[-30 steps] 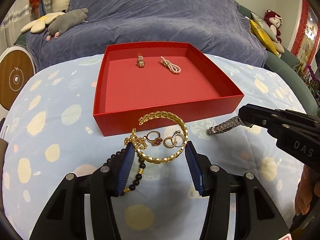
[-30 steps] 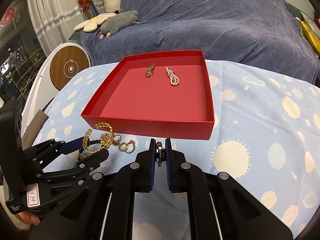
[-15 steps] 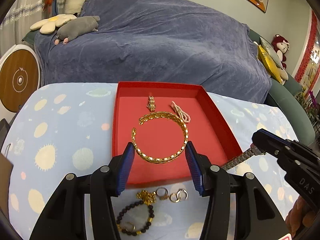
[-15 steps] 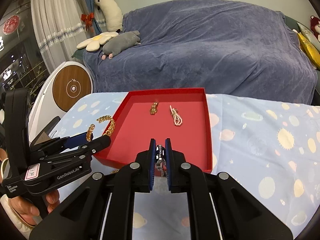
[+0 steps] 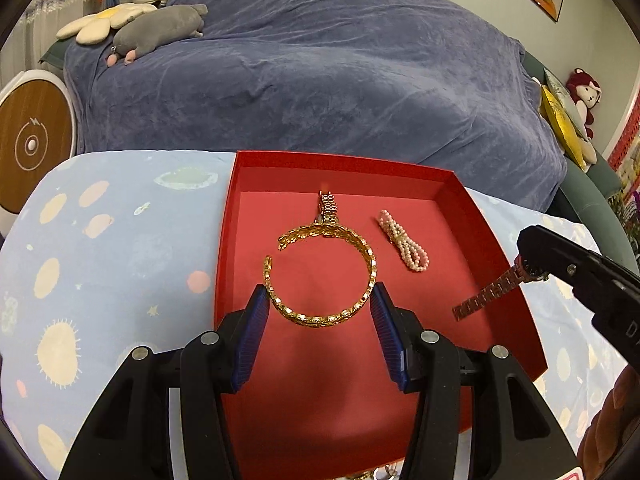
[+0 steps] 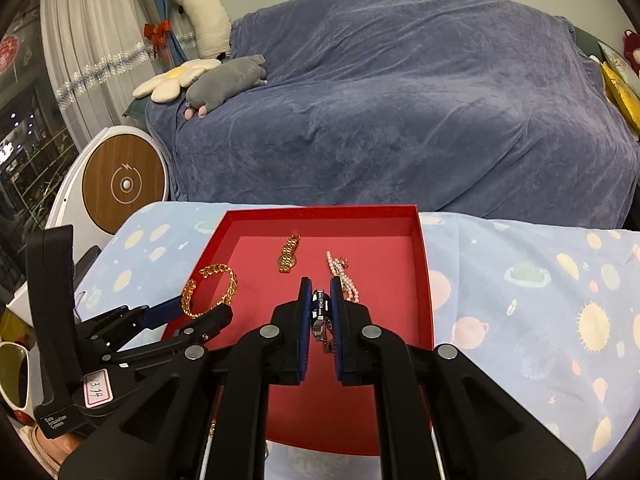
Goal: Organize jewelry
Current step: 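Lower bangle and silver watch into the red box and open both grippers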
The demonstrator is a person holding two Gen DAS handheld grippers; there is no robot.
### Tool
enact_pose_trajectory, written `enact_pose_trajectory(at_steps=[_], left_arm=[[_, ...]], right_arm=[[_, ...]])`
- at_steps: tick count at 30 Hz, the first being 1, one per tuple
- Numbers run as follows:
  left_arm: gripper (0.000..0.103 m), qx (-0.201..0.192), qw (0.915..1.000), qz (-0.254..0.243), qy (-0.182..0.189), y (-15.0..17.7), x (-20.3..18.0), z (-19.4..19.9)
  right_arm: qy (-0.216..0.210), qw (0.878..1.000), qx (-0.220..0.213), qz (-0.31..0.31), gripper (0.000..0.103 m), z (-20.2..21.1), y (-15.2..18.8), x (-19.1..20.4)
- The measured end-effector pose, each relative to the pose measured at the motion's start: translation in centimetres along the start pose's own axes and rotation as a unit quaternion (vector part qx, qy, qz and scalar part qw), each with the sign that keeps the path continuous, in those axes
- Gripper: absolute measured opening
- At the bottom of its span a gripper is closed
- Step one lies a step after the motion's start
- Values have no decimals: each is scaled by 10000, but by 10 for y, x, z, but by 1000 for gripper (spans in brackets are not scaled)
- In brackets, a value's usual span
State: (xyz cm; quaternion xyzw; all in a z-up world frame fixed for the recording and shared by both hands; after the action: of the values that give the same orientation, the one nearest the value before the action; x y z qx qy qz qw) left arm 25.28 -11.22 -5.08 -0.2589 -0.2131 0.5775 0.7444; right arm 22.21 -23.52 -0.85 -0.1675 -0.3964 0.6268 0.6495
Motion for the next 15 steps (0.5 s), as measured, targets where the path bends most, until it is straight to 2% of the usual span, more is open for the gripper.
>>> enact_pose_trajectory(at_steps=[9, 12, 15], left_arm=[[50, 46, 9990, -394, -201, 5, -12, -21], [50, 200, 9994, -221, -191, 9, -6, -27], [52, 163, 9996, -17, -224, 5, 0, -24]], right_arm=[[151, 9994, 324, 34, 8, -29, 20, -7], [218, 9989, 412, 30, 8, -34, 26, -11], [229, 9987, 446, 3, 9, -36, 28, -13]])
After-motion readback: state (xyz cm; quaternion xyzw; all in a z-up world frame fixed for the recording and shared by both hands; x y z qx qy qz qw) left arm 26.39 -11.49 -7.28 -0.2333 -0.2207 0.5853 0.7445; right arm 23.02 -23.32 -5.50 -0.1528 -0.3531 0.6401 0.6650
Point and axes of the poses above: each gripper's, at about its wrist camera, not at the fingertips, and z roughly against the way its jaws point, x to its left, y to its underside, the point moved 9 cm from there along -z, roughly the way its jaws point, and after that the axes turned 13 degrees about -y, right-handed, at the moved point
